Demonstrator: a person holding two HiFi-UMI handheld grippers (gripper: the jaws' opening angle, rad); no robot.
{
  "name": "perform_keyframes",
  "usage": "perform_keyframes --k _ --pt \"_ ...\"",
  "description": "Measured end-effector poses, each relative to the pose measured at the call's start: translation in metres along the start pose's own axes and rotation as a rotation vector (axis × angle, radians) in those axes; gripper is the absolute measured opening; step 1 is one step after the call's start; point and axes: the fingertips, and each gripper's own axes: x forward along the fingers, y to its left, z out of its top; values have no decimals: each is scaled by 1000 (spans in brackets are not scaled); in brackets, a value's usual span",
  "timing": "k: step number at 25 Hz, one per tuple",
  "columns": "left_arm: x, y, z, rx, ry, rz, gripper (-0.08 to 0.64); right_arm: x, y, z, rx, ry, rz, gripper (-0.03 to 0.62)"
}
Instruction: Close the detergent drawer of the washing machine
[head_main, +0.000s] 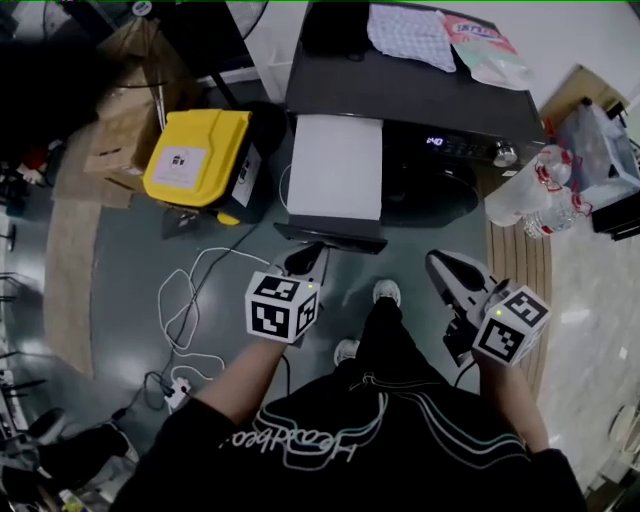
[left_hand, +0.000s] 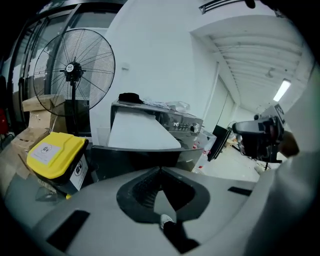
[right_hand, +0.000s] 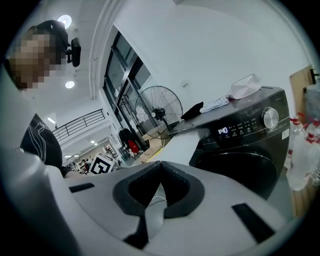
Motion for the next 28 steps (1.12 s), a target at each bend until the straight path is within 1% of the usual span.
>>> perform_keyframes --k 4,9,15,20,28 --pt "3 5 0 -18 -13 8 29 8 3 -8 -9 35 7 27" --pt "6 7 3 -11 -35 17 29 9 1 -17 -1 52 5 27" --pt "6 7 3 -52 -44 26 29 8 -3 -29 19 66 1 26" --pt "6 7 3 -34 -39 46 25 9 -3 -37 33 82 18 27" --pt "5 7 4 -47 -47 48 23 20 -6 -37 38 118 52 28"
